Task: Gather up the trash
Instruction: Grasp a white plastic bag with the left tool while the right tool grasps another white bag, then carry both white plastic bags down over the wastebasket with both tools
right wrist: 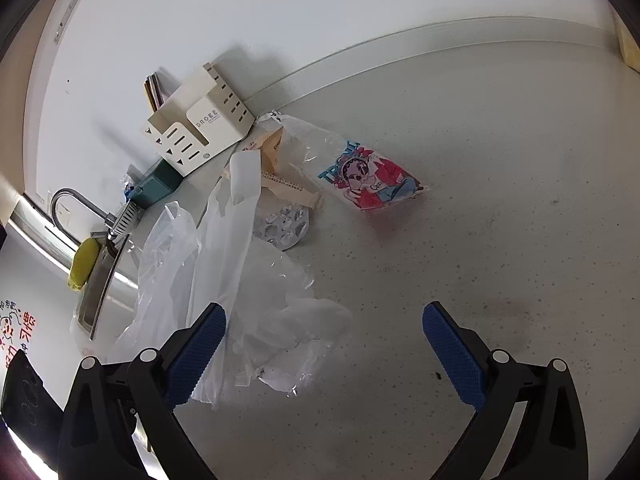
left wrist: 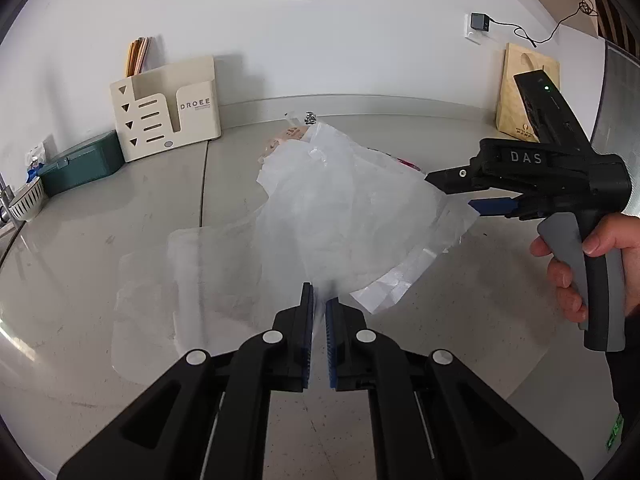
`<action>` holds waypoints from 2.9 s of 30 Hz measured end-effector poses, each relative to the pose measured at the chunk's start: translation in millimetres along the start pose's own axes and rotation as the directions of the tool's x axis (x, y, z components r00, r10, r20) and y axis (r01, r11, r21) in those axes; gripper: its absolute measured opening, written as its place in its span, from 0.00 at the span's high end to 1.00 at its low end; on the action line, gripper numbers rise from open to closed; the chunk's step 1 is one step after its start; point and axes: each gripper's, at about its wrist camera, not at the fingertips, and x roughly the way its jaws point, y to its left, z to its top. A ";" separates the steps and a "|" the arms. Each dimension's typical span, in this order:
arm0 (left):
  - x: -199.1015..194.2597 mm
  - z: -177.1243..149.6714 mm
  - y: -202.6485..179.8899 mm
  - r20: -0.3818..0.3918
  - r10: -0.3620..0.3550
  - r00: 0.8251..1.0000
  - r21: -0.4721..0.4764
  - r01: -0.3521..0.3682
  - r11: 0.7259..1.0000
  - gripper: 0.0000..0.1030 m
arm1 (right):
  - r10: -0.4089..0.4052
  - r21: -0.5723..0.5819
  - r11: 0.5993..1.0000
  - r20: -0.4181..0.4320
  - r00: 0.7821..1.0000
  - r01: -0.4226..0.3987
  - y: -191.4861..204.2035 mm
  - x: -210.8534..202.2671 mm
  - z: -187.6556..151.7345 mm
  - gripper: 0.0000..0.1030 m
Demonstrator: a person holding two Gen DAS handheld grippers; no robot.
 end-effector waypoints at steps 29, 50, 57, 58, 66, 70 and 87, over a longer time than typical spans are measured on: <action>-19.8 -18.8 77.4 0.025 -0.026 0.999 -0.183 0.030 0.983 0.93 | 0.215 -0.016 0.975 -0.138 0.967 -0.220 78.5 25.5 18.9 0.66; -58.1 -14.6 66.5 0.112 -0.026 0.993 -0.176 0.045 0.983 0.96 | 0.293 -0.050 0.955 -0.004 0.956 -0.293 73.9 -55.6 2.3 0.94; -91.6 -17.2 54.6 0.135 -0.025 0.991 -0.160 0.047 0.986 0.96 | 0.314 -0.058 0.948 0.018 0.949 -0.312 86.0 -89.1 -4.8 0.94; -96.2 -18.5 53.8 0.139 -0.029 0.990 -0.161 0.051 0.986 0.96 | 0.314 -0.058 0.948 0.020 0.949 -0.313 87.1 -92.4 -6.0 0.94; -135.8 -30.3 36.3 0.169 -0.053 0.984 -0.132 0.076 0.988 0.96 | 0.337 -0.119 0.937 0.066 0.939 -0.328 107.4 -146.9 -34.3 0.94; -158.3 -37.0 26.5 0.187 -0.066 0.980 -0.113 0.088 0.990 0.96 | 0.345 -0.159 0.930 0.078 0.935 -0.330 116.3 -178.2 -55.7 0.94; -248.7 -91.7 -16.3 0.229 -0.113 0.967 -0.051 0.128 0.991 0.96 | 0.320 -0.197 0.936 0.124 0.939 -0.292 109.0 -276.1 -166.5 0.94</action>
